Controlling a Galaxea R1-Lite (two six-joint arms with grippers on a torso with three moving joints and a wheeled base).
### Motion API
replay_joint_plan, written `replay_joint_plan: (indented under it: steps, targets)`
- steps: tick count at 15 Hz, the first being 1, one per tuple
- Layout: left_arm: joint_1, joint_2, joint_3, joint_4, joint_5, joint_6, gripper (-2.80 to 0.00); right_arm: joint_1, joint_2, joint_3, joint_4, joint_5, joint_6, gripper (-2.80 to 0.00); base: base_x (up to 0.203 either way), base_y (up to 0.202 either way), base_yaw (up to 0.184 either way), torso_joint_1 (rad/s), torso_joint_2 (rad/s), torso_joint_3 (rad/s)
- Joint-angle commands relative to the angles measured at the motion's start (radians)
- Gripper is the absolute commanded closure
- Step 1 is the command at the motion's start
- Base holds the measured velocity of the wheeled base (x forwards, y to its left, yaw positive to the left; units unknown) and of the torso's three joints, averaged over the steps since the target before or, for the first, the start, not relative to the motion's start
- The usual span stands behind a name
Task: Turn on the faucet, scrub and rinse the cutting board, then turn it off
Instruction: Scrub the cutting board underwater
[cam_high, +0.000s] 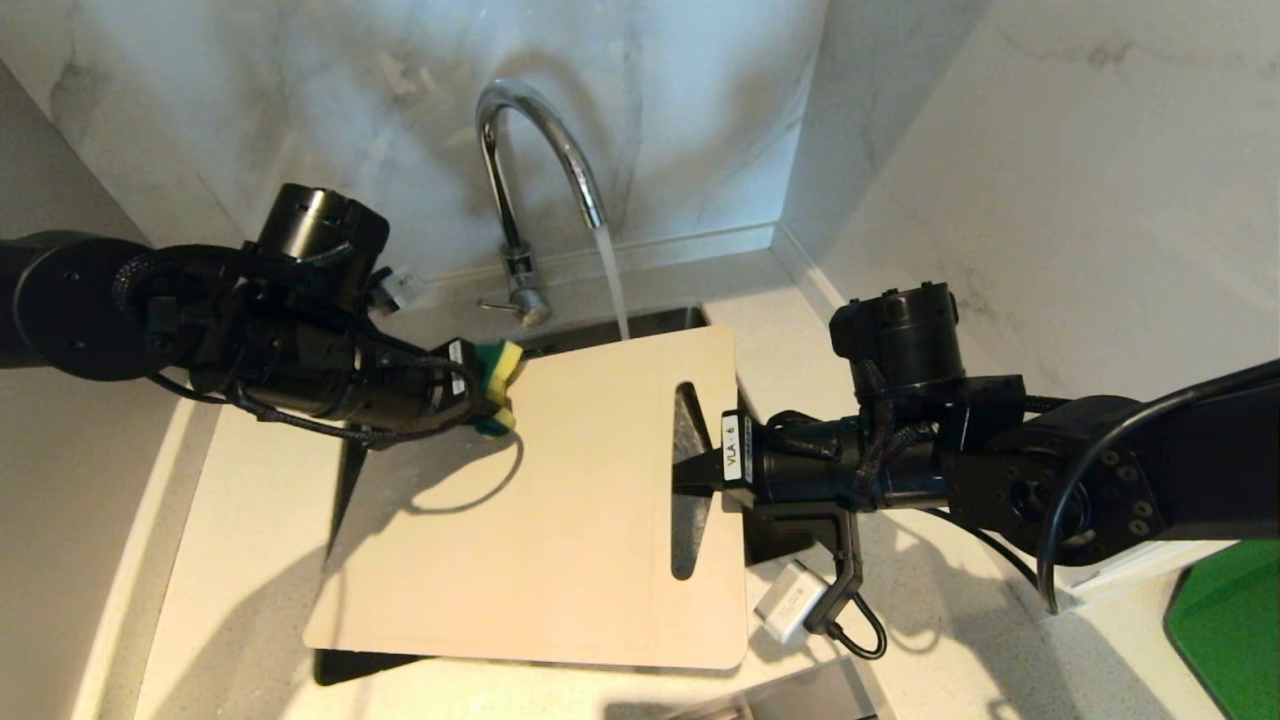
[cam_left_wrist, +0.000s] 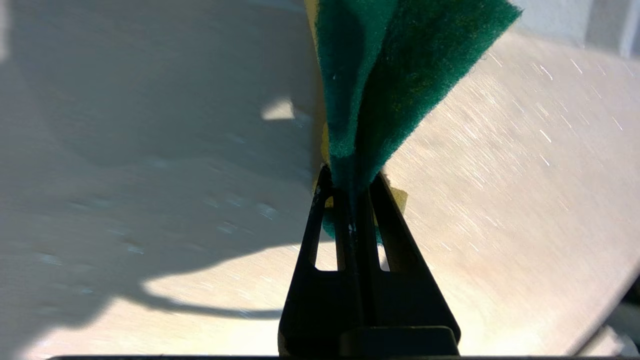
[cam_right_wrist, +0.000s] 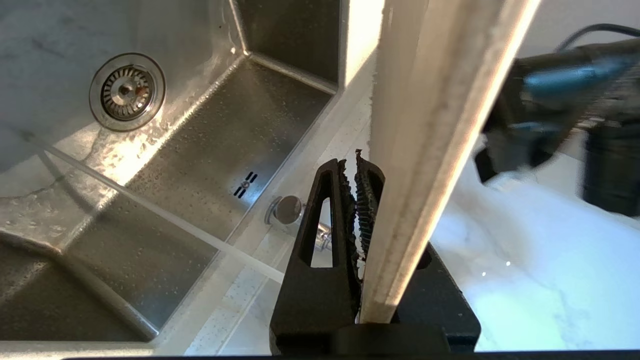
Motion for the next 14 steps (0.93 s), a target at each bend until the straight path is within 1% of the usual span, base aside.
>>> replay_joint_plan:
  steps: [1, 3, 6, 9, 14]
  targets:
    - [0.044, 0.025, 0.037, -0.030, -0.030, -0.002, 0.00, -0.001, 0.004, 0.000, -0.004, 0.005, -0.015, 0.00, 0.000, 0.000, 0.000, 0.000, 0.00, 0.000]
    - [0.077, 0.033, 0.049, -0.058, -0.048, 0.010, 0.00, -0.001, 0.004, -0.001, -0.004, 0.006, -0.014, 0.00, 0.000, 0.000, 0.000, 0.000, 0.00, 0.000]
    - [0.133, 0.027, 0.068, -0.060, -0.053, 0.049, 0.00, -0.001, -0.004, -0.001, -0.004, 0.006, -0.014, 0.00, 0.000, 0.000, 0.000, 0.000, 0.00, 0.000]
    - [0.194, 0.031, 0.070, -0.060, -0.085, 0.072, 0.00, -0.001, -0.004, 0.001, -0.005, 0.006, -0.015, 0.00, 0.000, 0.000, 0.000, 0.000, 0.00, 0.000]
    - [0.257, 0.036, 0.068, -0.060, -0.103, 0.130, 0.00, -0.001, -0.005, 0.002, -0.007, 0.006, -0.017, 0.00, 0.000, 0.000, 0.000, 0.000, 0.00, 0.000]
